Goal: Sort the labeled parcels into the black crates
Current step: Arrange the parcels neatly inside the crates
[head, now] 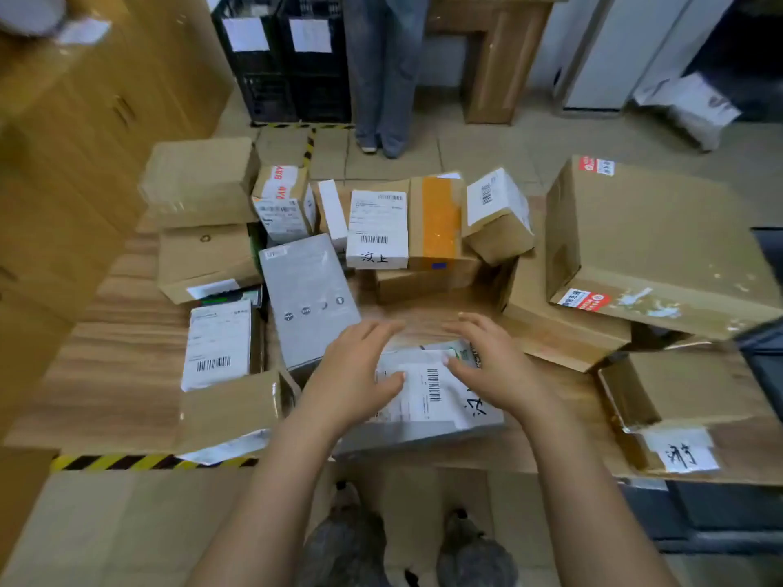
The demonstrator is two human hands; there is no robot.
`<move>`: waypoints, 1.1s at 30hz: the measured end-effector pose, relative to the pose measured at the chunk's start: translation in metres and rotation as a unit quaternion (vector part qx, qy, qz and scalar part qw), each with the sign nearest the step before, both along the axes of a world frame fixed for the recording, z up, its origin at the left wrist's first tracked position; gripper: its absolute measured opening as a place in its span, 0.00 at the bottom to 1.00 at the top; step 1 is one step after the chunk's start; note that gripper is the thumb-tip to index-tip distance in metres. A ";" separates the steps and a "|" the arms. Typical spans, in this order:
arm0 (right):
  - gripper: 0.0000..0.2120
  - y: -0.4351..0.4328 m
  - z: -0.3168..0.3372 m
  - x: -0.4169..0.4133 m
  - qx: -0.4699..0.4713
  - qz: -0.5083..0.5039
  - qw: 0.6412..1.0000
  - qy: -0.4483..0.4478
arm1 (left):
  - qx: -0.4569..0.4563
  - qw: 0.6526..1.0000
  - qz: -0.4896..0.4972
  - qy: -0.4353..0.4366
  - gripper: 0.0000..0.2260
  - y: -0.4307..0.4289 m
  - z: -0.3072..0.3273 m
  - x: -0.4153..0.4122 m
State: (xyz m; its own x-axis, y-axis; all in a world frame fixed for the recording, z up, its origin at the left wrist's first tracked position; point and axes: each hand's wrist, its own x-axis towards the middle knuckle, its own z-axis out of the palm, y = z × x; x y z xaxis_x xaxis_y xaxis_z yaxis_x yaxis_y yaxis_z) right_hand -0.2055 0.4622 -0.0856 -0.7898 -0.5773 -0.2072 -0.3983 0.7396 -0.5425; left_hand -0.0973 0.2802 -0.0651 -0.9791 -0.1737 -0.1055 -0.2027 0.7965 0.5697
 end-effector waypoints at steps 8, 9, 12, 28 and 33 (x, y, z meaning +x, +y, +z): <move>0.28 0.021 -0.031 -0.039 0.105 0.229 0.968 -0.011 | 0.003 0.985 0.174 -0.009 0.27 0.099 -0.039 0.043; 0.29 0.025 -0.034 -0.041 0.113 0.242 0.964 -0.005 | 0.001 0.982 0.190 -0.012 0.27 0.110 -0.042 0.047; 0.31 0.035 -0.036 -0.045 0.112 0.250 0.962 0.017 | -0.006 0.972 0.231 -0.028 0.30 0.136 -0.047 0.055; 0.39 0.096 -0.050 -0.030 -0.001 0.202 0.970 -0.133 | 0.182 0.908 0.357 -0.119 0.65 0.214 -0.075 0.040; 0.32 0.105 -0.052 -0.021 -0.047 0.209 0.965 -0.149 | 0.163 0.928 0.330 -0.050 0.65 0.217 -0.084 0.041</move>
